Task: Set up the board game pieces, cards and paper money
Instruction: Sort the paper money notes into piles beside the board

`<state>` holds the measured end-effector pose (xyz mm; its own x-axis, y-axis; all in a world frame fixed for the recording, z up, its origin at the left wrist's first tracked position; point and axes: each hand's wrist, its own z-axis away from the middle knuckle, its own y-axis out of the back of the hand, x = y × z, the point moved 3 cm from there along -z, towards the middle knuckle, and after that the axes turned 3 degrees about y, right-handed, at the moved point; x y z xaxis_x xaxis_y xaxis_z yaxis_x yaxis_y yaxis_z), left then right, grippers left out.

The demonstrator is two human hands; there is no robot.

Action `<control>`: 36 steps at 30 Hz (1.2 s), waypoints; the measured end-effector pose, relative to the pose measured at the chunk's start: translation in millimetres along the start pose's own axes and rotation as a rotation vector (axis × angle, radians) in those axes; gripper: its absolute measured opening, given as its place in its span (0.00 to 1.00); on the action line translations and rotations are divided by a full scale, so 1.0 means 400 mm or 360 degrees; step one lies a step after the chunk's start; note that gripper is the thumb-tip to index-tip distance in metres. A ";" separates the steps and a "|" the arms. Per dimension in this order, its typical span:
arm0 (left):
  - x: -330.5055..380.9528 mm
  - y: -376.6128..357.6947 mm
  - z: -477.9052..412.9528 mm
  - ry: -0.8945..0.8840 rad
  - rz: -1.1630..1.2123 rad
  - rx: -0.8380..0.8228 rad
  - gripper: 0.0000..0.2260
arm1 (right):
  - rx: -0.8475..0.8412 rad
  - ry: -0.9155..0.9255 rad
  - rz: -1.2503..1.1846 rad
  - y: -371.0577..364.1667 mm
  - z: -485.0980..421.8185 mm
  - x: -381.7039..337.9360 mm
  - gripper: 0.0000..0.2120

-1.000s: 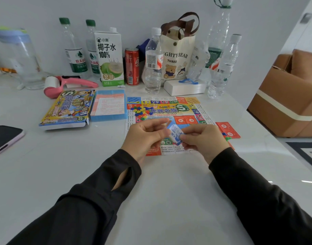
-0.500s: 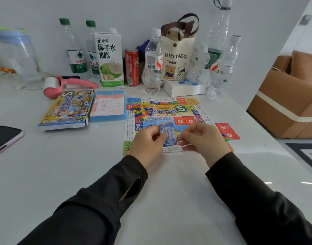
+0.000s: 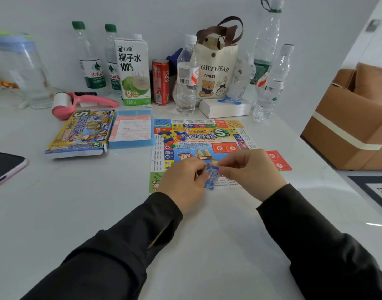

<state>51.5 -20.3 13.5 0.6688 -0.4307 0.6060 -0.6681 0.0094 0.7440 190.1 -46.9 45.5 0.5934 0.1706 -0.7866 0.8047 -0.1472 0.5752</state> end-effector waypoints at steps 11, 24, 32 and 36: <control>0.032 0.001 0.018 0.1039 0.2475 -0.0497 0.15 | 0.0595 0.0747 0.0162 -0.002 0.025 -0.024 0.06; 0.019 0.002 0.016 0.1052 0.2864 -0.0309 0.13 | 0.0521 0.0819 0.0213 0.003 0.025 -0.036 0.05; 0.005 0.007 0.013 0.1063 0.2673 -0.0222 0.09 | 0.0218 0.0718 0.0263 -0.018 0.019 -0.023 0.03; -0.003 0.013 0.011 0.0961 0.2227 -0.0087 0.06 | 0.0083 0.0441 0.0052 -0.023 0.020 -0.025 0.06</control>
<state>45.9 -23.6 15.3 -0.4326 0.3738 0.8204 -0.8540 0.1219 -0.5058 176.7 -55.1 46.3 0.6071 0.4239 -0.6721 0.7872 -0.2059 0.5813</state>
